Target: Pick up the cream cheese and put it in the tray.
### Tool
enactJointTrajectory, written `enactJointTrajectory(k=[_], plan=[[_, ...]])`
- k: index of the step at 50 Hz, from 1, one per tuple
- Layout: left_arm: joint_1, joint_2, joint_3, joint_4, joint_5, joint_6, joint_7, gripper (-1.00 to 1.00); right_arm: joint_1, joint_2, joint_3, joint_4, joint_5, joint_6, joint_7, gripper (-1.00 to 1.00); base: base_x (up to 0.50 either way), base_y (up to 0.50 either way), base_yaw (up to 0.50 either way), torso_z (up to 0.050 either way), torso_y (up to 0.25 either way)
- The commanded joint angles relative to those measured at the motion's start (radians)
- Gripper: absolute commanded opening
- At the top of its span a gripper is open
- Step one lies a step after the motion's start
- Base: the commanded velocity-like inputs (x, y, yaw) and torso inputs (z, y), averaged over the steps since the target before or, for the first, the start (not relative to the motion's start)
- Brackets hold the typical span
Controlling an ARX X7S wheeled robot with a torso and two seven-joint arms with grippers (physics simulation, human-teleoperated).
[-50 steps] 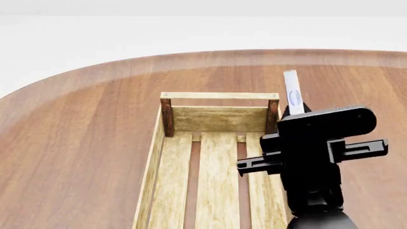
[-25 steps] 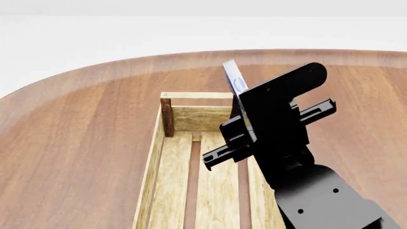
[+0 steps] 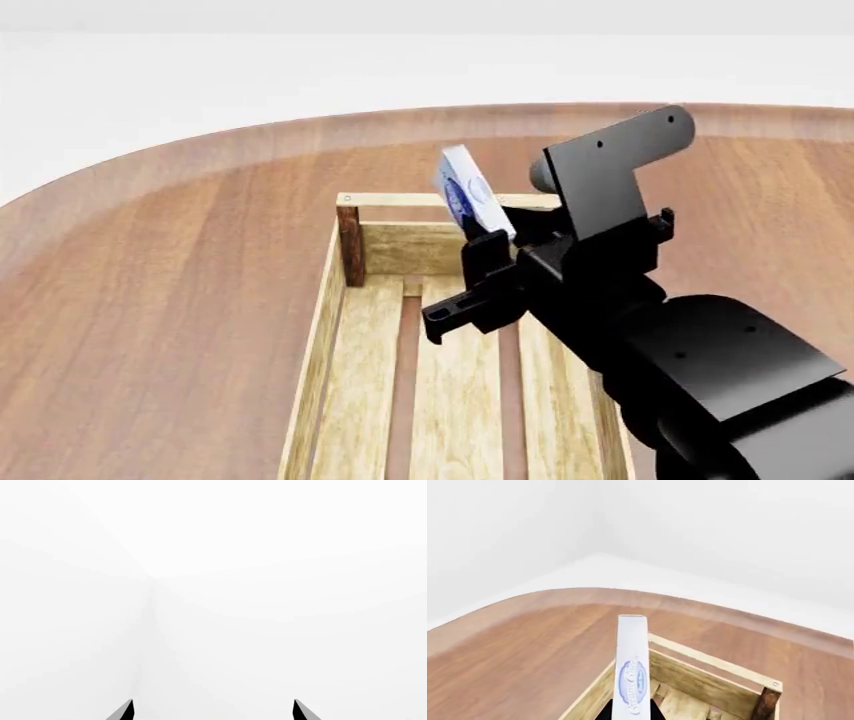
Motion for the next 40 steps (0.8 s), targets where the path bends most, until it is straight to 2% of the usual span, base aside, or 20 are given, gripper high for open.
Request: enactJointTrajectory(k=[1, 40], plan=[[0.0, 0.003, 0.001, 0.002, 0.011, -0.006, -0.004, 1.0, 0.021, -0.001, 0.029, 0.044, 0.045, 0.034, -0.039, -1.0, 0.0, 0.0, 0.0, 0.0, 0.0], [0.004, 0.005, -0.001, 0.004, 0.033, -0.011, -0.023, 1.0, 0.005, 0.005, -0.053, -0.043, 0.008, 0.058, -0.007, -1.0, 0.0, 0.0, 0.0, 0.0, 0.001]])
